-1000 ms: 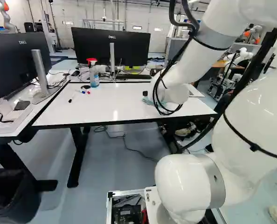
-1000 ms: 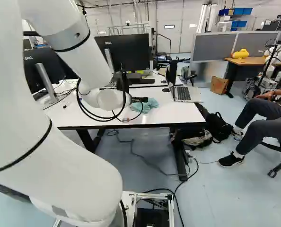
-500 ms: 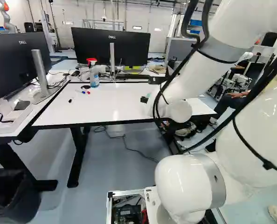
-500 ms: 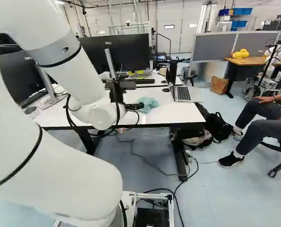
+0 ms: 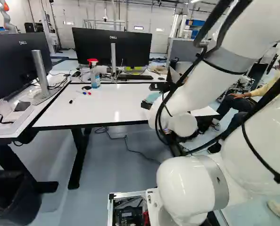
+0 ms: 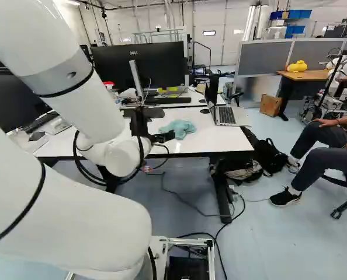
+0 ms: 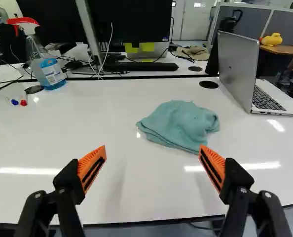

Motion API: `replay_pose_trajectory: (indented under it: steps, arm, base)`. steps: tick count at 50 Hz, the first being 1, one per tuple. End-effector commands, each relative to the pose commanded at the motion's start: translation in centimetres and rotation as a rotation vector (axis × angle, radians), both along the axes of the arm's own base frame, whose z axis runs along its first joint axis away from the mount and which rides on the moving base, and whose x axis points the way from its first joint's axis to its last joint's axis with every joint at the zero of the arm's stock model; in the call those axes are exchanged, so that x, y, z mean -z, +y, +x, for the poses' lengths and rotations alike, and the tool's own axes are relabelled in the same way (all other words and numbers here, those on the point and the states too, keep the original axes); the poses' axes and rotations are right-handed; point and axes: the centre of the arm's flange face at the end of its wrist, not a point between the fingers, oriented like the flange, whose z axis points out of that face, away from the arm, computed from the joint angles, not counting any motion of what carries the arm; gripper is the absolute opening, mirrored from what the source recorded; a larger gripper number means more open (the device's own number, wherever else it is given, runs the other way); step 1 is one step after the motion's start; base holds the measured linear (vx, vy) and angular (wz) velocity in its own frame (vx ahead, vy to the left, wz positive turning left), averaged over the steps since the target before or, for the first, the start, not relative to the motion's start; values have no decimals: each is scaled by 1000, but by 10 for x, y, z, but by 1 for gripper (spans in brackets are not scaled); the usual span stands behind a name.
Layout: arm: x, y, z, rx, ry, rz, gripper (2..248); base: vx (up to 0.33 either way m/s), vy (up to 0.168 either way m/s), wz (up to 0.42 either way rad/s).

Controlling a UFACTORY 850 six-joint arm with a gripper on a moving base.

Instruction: Clean the table with the green towel

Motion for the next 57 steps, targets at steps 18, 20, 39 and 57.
replay_pose_trajectory:
  steps: [18,20,39,57]
  arm:
    - [3,1,-8,-5,-12,0,247]
    - [3,1,-8,-5,-12,0,247]
    - [3,1,-8,-5,-12,0,247]
    - [3,1,-8,-5,-12,0,247]
  base:
    - [0,0,0]
    - [0,0,0]
    - [0,0,0]
    - [0,0,0]
